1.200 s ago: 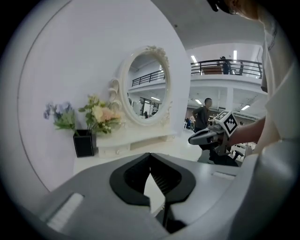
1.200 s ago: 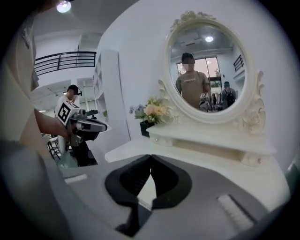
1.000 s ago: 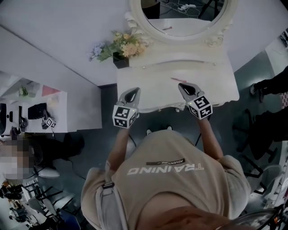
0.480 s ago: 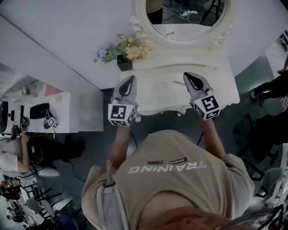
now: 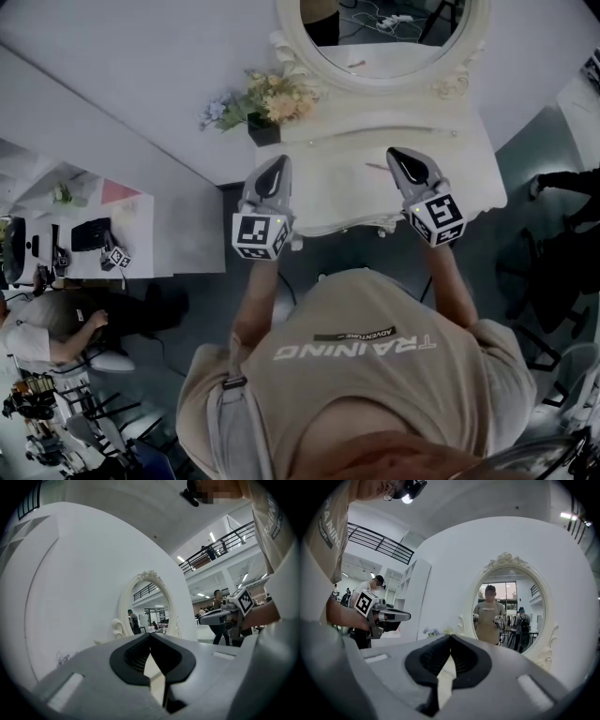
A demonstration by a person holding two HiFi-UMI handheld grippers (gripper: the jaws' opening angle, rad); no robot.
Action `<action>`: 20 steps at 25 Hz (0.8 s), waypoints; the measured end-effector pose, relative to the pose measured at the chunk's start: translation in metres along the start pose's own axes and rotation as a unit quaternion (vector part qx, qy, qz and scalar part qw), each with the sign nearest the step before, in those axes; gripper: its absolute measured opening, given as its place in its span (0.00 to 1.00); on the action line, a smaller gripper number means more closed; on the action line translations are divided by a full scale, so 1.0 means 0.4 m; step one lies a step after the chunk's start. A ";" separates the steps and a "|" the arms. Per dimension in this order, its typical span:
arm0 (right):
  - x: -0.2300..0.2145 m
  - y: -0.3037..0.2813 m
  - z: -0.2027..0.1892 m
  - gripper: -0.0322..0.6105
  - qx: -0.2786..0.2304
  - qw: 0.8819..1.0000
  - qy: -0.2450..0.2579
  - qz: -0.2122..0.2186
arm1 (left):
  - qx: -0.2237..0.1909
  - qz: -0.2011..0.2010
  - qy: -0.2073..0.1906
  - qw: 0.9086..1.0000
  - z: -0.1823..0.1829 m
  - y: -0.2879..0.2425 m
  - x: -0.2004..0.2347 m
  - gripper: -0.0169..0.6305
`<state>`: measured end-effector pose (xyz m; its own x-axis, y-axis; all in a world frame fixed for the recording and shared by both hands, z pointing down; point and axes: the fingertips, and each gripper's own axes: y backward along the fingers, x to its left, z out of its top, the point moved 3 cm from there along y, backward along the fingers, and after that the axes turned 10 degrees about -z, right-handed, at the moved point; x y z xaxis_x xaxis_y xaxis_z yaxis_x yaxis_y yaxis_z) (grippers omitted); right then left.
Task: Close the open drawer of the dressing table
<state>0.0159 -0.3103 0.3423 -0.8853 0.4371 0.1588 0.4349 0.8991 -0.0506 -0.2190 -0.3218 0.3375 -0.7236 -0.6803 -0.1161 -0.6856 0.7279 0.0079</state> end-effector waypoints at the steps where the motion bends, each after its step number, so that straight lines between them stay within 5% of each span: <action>1: 0.000 0.002 -0.006 0.05 0.002 1.000 -0.001 0.000 | 0.004 -0.002 0.002 1.000 -0.010 0.000 -0.005 0.04; 20: -0.012 0.024 -0.140 0.05 0.061 0.998 -0.024 -0.005 | 0.018 -0.016 0.048 0.999 -0.094 -0.031 -0.015 0.04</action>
<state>0.0334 -0.3050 0.3961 -0.8979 0.4254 0.1136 0.4043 0.8987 -0.1697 -0.2091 -0.3300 0.3754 -0.7063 -0.7076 -0.0198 -0.7071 0.7065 -0.0297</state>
